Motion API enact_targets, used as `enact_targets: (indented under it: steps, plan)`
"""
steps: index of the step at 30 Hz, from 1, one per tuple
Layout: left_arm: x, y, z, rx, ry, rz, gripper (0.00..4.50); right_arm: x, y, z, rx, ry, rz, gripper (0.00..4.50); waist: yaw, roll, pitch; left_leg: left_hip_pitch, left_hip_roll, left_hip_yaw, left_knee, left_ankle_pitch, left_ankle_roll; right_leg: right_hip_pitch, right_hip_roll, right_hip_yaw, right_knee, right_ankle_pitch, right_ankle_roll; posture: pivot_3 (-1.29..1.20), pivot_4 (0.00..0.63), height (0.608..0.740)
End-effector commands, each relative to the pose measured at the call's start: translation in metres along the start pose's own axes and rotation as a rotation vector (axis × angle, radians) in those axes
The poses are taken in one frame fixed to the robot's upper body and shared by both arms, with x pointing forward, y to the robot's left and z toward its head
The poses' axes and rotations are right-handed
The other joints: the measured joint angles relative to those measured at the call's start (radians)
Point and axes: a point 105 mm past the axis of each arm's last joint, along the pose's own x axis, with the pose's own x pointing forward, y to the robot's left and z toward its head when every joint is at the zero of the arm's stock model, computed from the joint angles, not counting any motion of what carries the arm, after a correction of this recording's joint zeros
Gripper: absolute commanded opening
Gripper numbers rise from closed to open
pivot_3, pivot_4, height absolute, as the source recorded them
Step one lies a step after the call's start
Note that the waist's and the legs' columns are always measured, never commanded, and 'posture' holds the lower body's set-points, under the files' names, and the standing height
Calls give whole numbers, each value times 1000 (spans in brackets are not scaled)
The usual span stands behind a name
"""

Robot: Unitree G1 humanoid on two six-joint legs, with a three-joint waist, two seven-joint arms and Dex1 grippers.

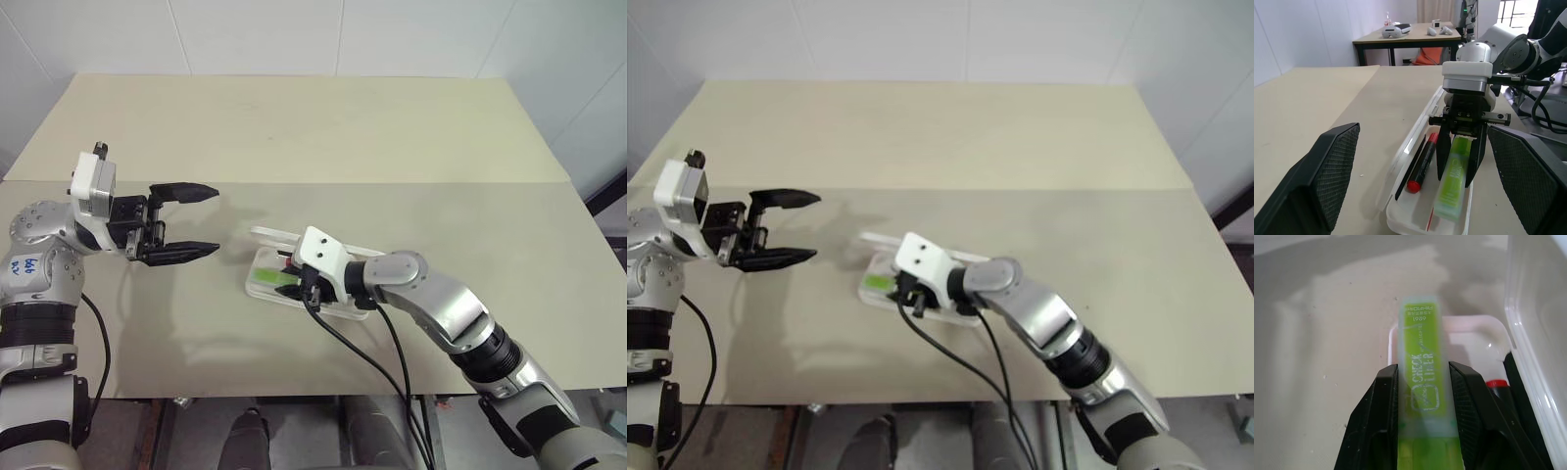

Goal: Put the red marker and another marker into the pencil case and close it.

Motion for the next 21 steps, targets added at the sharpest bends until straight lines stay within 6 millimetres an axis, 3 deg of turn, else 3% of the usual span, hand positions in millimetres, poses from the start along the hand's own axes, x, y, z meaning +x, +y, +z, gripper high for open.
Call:
enact_targets:
  steps: [1,8,18,21]
  plan:
    - [-2,-11,10,44,-20,-114,4500,-2,5,8,-26,-31,12,1114,0,0,0,0,0,0,0,0,0,0,0,0,0,0,0,0,150,740]
    - [-3,-11,10,48,-18,-112,4500,-2,5,6,-24,-28,20,1114,0,0,0,0,0,0,0,0,0,0,0,0,0,0,0,0,150,740]
    - [-1,-12,10,44,-31,-120,4500,-9,6,10,-37,-42,25,4461,0,0,0,0,0,0,0,0,0,0,0,0,0,0,0,0,150,740]
    - [-1,-13,10,35,-37,-128,4500,-13,7,13,-38,-54,27,4461,1,0,0,0,0,0,0,0,0,0,0,0,0,0,0,0,150,740]
